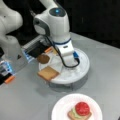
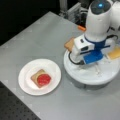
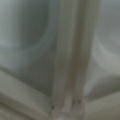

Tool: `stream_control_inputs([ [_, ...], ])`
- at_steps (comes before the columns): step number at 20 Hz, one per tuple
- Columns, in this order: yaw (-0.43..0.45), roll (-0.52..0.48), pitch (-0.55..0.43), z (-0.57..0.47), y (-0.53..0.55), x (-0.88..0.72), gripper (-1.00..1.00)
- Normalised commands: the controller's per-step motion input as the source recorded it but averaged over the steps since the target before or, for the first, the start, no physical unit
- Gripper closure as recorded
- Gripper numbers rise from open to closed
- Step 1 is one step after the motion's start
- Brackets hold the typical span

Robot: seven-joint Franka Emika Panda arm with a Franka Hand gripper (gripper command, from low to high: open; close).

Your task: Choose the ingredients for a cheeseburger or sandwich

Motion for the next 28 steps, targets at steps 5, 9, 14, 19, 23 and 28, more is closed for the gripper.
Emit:
stream_control_inputs([
  [5,0.175,0.110,0.142,0.03,0.15,0.12,-1.00],
  [9,0.118,0.115,0.150,0.05,0.14,0.10,-1.00],
  [14,-0.133,0.073,0.130,0.14,0.15,0.01,-1.00],
  [19,-0.228,0.028,0.091,0.21,0.16,-0.03,-1.00],
  [23,-0.172,0.026,0.077,0.16,0.12,-0.03,-1.00],
  [28,-0.197,0.019,0.087,0.19,0.12,-0.08,-1.00],
])
